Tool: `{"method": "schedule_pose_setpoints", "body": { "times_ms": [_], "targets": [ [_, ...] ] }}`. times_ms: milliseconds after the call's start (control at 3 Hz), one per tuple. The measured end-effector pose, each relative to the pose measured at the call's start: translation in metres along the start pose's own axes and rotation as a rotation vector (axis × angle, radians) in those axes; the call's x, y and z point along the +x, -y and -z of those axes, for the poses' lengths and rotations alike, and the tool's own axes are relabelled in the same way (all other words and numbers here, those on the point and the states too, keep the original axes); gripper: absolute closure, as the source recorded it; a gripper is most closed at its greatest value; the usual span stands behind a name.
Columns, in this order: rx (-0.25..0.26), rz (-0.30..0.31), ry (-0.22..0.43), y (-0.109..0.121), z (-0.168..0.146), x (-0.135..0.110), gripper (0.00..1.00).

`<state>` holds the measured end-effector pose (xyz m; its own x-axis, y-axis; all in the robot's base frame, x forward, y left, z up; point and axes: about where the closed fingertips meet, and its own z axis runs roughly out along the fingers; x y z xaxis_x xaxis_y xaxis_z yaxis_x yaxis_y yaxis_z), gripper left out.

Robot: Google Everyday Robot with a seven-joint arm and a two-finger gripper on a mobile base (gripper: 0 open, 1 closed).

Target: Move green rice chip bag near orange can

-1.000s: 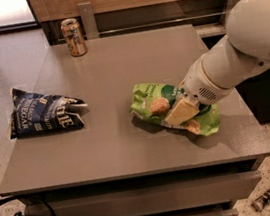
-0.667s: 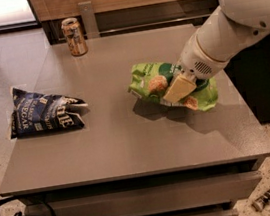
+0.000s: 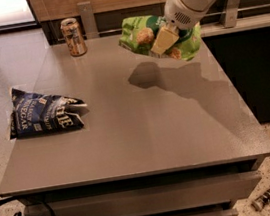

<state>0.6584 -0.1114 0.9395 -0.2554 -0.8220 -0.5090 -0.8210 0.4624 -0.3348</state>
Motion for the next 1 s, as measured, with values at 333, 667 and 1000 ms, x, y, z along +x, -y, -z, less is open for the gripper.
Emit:
{"method": "schedule_pose_setpoints", "body": {
  "times_ms": [333,667,1000],
  "targets": [
    [0.079,-0.032,0.034,0.061,-0.034,-0.036,1.0],
    [0.087,-0.05,0.048,0.087,-0.064,-0.055,1.0],
    [0.107,-0.062,0.059,0.099,-0.091,-0.072,1.0]
  ]
}}
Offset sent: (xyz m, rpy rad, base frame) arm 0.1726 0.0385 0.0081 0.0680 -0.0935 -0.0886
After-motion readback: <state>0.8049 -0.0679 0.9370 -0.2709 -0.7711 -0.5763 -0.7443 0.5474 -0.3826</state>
